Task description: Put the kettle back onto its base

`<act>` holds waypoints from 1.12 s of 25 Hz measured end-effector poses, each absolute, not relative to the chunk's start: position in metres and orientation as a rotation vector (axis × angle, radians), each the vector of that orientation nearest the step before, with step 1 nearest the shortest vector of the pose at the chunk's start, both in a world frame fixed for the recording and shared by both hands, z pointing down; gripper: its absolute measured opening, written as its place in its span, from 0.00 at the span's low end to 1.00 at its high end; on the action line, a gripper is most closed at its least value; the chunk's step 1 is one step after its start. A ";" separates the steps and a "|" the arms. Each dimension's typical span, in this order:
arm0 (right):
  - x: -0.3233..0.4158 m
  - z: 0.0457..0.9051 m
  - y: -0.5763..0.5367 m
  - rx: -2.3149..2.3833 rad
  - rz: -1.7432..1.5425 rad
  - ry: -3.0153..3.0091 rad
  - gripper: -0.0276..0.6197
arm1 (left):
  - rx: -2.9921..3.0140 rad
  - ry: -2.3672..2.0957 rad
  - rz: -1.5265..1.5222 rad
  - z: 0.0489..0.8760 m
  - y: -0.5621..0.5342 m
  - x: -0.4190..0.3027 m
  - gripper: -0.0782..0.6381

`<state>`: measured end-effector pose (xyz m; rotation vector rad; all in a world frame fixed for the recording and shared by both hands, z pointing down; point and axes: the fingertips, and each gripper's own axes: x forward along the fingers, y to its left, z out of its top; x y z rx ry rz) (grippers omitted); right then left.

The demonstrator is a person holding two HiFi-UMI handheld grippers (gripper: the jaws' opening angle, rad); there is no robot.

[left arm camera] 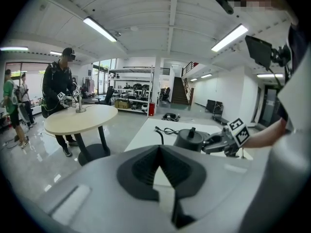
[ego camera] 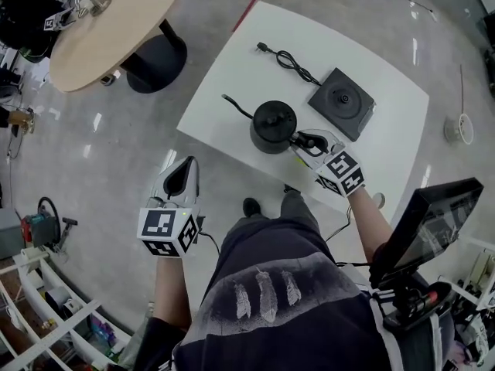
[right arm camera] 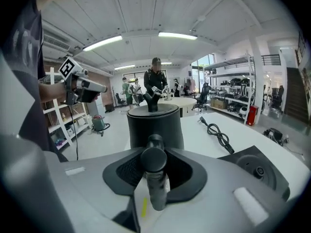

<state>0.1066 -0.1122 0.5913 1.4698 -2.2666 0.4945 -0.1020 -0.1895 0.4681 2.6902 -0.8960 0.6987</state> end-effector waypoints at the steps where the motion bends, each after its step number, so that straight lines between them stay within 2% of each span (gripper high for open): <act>1: 0.107 0.592 -0.113 1.458 0.463 -2.260 0.21 | 2.693 -0.888 0.701 0.469 -0.189 -0.100 0.11; 5: 0.109 0.612 -0.106 1.362 0.381 -2.147 0.20 | 2.703 -0.869 0.705 0.473 -0.184 -0.093 0.11; 7: 0.110 0.616 -0.104 1.370 0.394 -2.122 0.17 | 2.705 -0.860 0.705 0.473 -0.182 -0.091 0.11; 12: 0.106 0.613 -0.110 1.401 0.443 -2.141 0.15 | 2.677 -0.896 0.715 0.474 -0.181 -0.102 0.11; 28: 0.114 0.546 -0.134 1.585 0.463 -2.248 0.14 | 2.674 -0.897 0.682 0.476 -0.186 -0.101 0.11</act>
